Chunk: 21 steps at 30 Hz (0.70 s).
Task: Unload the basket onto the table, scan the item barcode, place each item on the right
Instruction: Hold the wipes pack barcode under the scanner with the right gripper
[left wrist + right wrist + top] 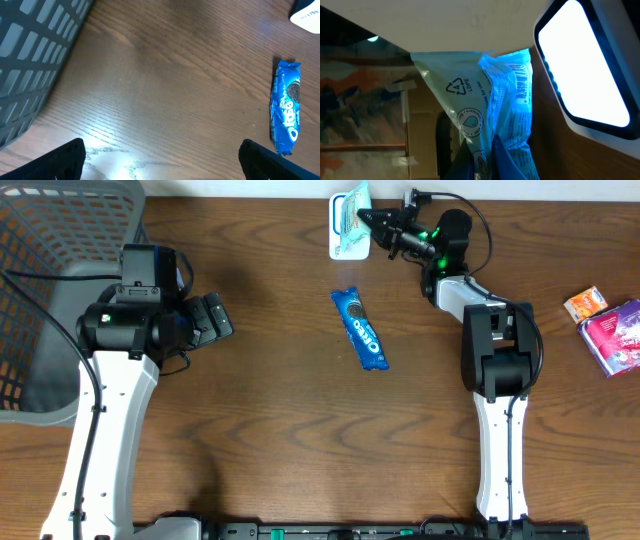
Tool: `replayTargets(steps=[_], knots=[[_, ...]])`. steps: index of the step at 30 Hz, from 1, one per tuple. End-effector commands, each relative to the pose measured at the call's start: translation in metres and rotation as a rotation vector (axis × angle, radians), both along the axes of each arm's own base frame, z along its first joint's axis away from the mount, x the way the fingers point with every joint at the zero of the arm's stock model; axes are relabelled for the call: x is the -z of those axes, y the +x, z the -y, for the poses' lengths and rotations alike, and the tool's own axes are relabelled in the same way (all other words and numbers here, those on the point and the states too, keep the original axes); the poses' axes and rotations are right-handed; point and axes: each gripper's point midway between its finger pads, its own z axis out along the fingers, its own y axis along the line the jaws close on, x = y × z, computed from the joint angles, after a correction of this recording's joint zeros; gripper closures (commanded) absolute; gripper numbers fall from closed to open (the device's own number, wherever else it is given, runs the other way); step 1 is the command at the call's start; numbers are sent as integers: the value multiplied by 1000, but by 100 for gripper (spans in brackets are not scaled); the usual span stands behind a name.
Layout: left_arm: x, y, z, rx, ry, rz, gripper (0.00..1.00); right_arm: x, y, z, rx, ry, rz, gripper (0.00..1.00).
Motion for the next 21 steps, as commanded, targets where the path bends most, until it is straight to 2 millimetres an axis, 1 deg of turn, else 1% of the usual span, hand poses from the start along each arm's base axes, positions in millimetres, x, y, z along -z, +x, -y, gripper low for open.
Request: replayTargets(steps=[1,5,11,15,17,21], knots=[[-1,1,-3,-9,10,1,2,-6,-3,-4,-21,-8,47,99],[-1,1,-3,-9,10,1,2,-11,-3,-3,-19,-4,78,99],[-1,1,-3,-9,10,1,2,-12,-4,-4,-24,-5,85,99],[-1,1,-3,-9,10,1,2,-30,-8,-2,-17,-5,215,99],[-1,1,-3,-9,10,1,2,-37,-7,1,-7,-2,239,99],[-1,1,-3,-9,10,1,2,-52,-1,17,35,0,263,99]])
